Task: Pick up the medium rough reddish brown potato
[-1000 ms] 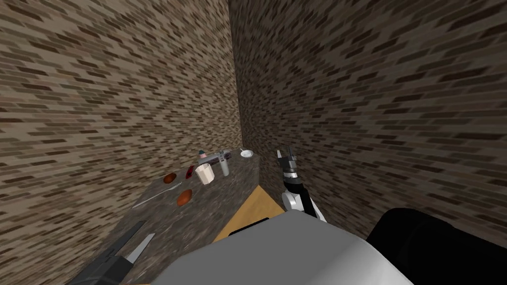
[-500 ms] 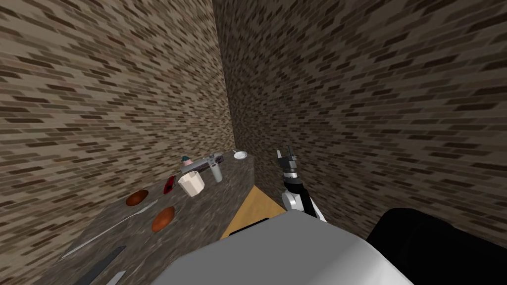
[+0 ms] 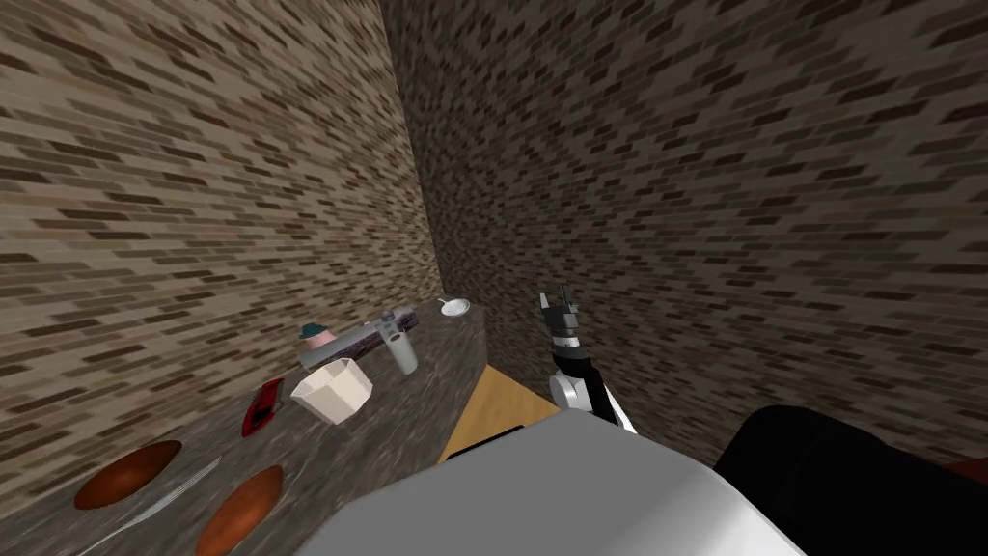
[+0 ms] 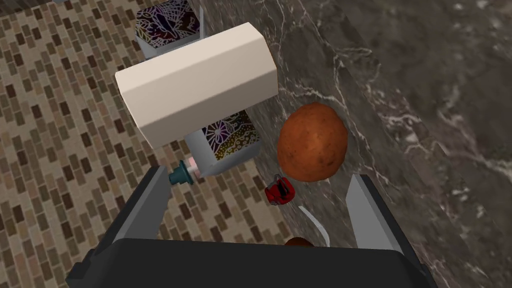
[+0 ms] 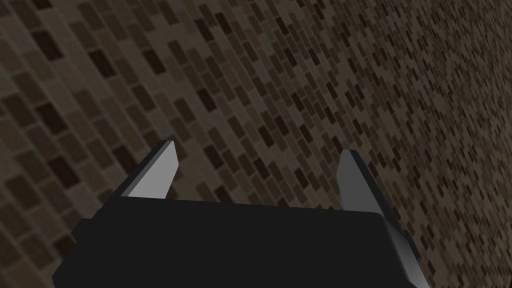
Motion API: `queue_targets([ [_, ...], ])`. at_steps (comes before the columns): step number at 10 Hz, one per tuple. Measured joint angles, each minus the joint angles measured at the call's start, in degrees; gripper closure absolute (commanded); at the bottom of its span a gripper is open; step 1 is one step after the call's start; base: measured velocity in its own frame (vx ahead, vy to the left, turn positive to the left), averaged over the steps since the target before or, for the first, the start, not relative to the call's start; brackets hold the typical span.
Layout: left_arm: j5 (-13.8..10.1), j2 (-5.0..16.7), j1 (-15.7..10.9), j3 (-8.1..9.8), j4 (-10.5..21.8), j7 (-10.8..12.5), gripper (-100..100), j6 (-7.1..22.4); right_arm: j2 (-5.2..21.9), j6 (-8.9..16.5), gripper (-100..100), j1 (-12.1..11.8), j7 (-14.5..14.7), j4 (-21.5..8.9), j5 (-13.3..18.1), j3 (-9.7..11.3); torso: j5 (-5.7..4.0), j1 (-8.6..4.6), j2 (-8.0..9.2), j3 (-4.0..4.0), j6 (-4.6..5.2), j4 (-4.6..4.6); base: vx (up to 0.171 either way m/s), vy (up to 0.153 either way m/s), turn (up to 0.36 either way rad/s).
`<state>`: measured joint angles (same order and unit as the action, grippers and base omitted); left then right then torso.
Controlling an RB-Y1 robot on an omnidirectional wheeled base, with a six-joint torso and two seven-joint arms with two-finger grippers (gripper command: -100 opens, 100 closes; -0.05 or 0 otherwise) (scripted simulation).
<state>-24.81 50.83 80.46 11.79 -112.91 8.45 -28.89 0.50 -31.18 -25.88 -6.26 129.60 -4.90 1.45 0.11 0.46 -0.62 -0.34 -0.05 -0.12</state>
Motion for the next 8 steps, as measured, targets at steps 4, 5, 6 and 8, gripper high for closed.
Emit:
queue_targets([
  [4, -1.3, 4.6, 7.5, -0.26, 3.6, -0.4, -100, 1.1, 0.0, 0.0, 0, 0.0, 0.0, 0.0, 0.0, 0.0, 0.03, 0.05, -0.14, -0.08, -0.02, -0.03, 0.079, 0.081, -0.357],
  [5, -1.7, 5.9, 9.7, -0.02, 4.5, -0.3, -100, 1.0, 0.0, 0.0, 0, 0.0, 0.0, 0.0, 0.0, 0.0, 0.0, -0.02, -0.14, -0.08, -0.05, -0.03, 0.073, 0.063, -0.238],
  [6, -2.0, 7.0, 11.4, 0.16, 4.8, -0.3, -100, 1.4, 0.0, 0.0, 0, 0.0, 0.0, 0.0, 0.0, 0.0, 0.0, -0.06, -0.15, -0.08, -0.04, -0.03, 0.064, 0.063, -0.283],
  [8, -2.4, 8.6, 13.5, -0.39, 6.1, -0.5, -100, 2.0, 0.0, 0.0, 0, 0.0, 0.0, 0.0, 0.0, 0.0, -0.01, -0.09, -0.1, -0.06, -0.06, -0.02, 0.054, 0.058, -0.202],
])
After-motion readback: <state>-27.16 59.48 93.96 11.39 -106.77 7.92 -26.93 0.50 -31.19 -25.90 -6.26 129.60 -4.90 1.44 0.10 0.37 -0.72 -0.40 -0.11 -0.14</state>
